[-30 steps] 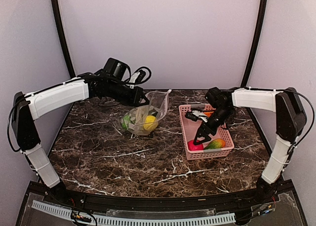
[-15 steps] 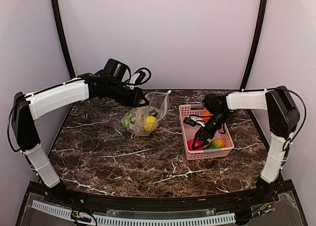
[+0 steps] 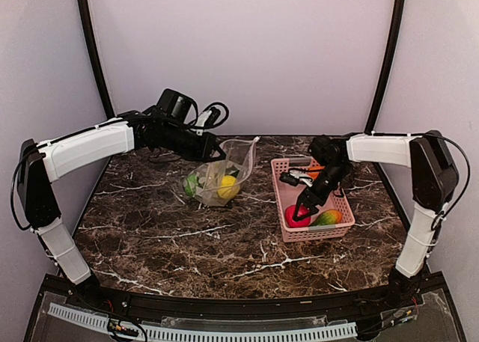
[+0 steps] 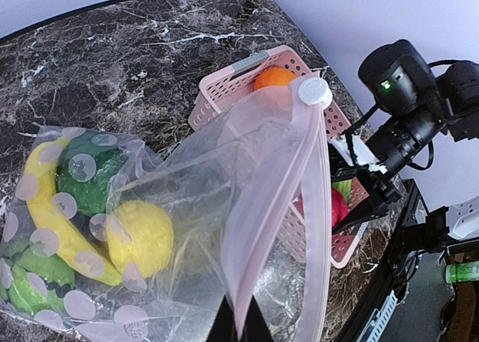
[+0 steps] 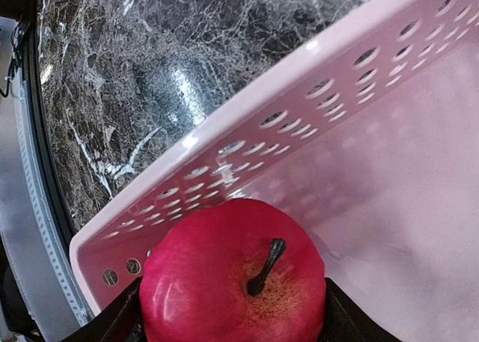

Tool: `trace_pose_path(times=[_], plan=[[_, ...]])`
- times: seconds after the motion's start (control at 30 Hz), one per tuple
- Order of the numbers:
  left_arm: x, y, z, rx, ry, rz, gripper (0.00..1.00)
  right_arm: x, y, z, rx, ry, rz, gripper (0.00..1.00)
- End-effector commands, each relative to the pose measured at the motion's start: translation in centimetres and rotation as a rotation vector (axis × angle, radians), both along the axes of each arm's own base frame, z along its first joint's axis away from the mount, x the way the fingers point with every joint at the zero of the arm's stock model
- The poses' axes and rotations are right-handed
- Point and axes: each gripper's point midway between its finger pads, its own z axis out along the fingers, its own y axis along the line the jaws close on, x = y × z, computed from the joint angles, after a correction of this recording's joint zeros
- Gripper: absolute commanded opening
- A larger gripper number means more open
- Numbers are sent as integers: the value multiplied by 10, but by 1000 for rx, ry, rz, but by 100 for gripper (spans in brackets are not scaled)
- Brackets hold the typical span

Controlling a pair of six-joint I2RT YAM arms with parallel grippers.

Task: Place the food in the zip-top bag and seal the zipper
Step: Pick up the fake fruit from the bin, then place the fake fruit in the zipper food storage bag.

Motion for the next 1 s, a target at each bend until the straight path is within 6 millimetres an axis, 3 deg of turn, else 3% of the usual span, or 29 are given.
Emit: trace_pose_path(times=[0.0, 0.17, 0.33, 0.57, 0.8, 0.97], plan=[[-6, 2, 22, -39, -33, 1, 1, 20, -6, 50, -18, -187, 11, 64], [-7, 2, 26, -42, -43, 7, 1, 35, -1, 105, 37, -353, 31, 64], [-4, -3, 32, -61, -46, 5, 1, 40, 26, 171, 236, -441, 28, 59], [0, -17, 47, -95, -55, -9, 1, 31, 71, 236, 427, -506, 110, 61], [7, -29, 60, -125, -63, -13, 1, 23, 114, 261, 517, -541, 187, 63], [8, -31, 62, -129, -57, -16, 1, 24, 135, 251, 525, -527, 216, 63]])
